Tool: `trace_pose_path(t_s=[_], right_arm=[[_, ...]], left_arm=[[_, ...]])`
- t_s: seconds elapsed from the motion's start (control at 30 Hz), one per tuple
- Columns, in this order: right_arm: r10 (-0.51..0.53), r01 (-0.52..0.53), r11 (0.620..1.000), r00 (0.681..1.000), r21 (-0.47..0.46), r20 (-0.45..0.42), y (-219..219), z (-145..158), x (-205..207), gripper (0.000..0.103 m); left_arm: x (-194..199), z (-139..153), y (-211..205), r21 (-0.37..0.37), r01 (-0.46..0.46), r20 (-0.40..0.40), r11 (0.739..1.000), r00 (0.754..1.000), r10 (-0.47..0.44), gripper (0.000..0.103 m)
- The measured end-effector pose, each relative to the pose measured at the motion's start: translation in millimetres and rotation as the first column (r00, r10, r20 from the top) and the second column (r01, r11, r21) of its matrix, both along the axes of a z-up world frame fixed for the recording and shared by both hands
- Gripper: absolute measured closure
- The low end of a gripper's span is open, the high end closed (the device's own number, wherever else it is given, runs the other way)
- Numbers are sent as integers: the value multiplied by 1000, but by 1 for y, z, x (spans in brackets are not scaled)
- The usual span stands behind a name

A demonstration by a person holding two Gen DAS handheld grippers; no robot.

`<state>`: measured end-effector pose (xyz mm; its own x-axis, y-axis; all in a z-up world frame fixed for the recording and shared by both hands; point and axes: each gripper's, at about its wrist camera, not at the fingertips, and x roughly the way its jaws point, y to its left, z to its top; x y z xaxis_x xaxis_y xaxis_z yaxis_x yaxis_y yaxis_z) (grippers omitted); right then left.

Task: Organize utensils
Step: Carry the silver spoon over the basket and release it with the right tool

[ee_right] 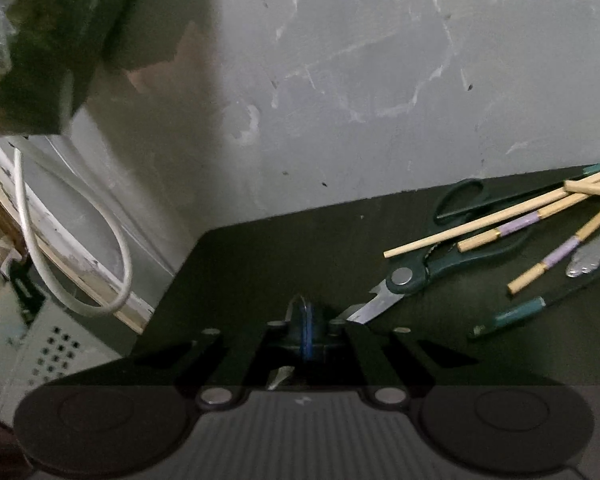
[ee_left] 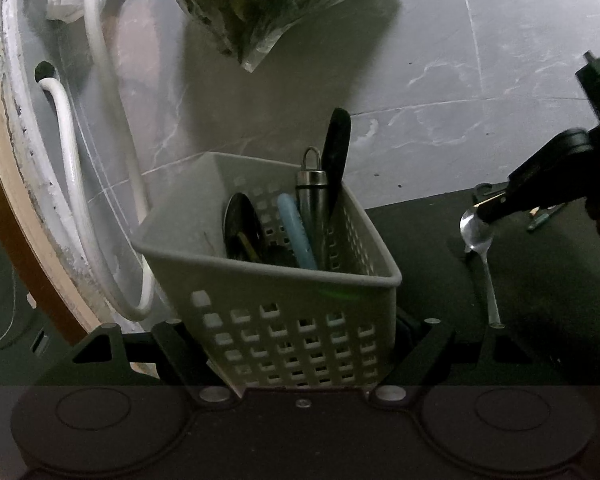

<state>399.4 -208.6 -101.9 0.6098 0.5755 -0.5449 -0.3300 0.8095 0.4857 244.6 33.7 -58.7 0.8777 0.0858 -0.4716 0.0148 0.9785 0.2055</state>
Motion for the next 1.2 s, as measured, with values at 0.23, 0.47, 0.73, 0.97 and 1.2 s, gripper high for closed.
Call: trace_pose_path(t_s=[0.23, 0.47, 0.73, 0.97, 1.2], right_arm=[[-59, 56, 998, 995, 36, 84, -11, 29, -31, 103], [-98, 91, 995, 976, 45, 193, -16, 64, -51, 103], [-110, 97, 994, 939, 57, 327, -16, 114, -74, 103], [-100, 77, 995, 868, 67, 487, -6, 174, -99, 103], [-42, 5, 998, 811, 65, 584, 14, 205, -114, 103]], left_arm=[[-1, -1, 2, 3, 26, 10, 1000, 1000, -26, 21], [-2, -2, 4, 4, 56, 18, 998, 998, -56, 21], [-1, -3, 1, 5, 94, 25, 996, 995, -94, 21], [-1, -4, -3, 0, 137, 33, 991, 990, -137, 22], [-1, -5, -7, -1, 173, 37, 985, 984, -173, 22]])
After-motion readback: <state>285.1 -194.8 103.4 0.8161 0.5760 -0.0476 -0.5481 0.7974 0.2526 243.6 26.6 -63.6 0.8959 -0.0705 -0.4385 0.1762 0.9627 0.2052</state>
